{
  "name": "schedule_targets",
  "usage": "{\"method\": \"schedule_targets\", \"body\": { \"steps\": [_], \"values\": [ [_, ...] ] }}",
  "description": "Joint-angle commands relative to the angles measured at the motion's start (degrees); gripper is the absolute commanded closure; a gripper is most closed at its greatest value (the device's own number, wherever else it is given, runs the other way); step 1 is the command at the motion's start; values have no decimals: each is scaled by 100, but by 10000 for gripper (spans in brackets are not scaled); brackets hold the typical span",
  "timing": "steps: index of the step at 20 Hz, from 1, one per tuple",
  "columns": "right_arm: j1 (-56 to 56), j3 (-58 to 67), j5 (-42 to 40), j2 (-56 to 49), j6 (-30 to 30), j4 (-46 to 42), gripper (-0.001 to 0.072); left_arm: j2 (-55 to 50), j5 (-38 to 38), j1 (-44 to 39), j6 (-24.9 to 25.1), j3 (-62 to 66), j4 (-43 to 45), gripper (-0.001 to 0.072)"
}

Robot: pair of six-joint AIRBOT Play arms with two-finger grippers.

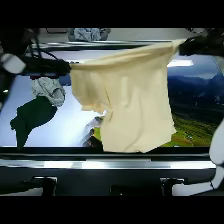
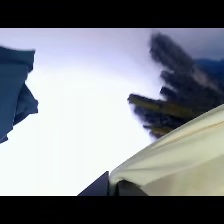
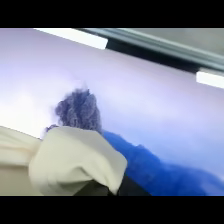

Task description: Fold the shirts.

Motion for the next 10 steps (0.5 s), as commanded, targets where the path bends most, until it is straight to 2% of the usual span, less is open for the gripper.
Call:
{"method": "schedule_targets", "body": {
  "steps": [1,3,7,8,9,10],
  "values": [
    [52,7,-267,-1335,157,1738,676,-1150,2,31,2,-127,-175,683],
    [203,7,101,-1808,157,1996,676,-1493,2,31,0,-127,-243,683],
    [549,7,610,-2190,155,1722,675,-1646,-61,39,4,-125,-280,683],
    [553,7,640,-2155,155,1744,643,-1620,-109,59,26,-118,-280,683],
    [520,7,754,-2065,136,1836,415,-1596,-264,96,142,-57,-280,683],
    [426,9,1029,-1908,-52,1917,77,-1587,-514,146,306,68,-278,683]
  ]
}}
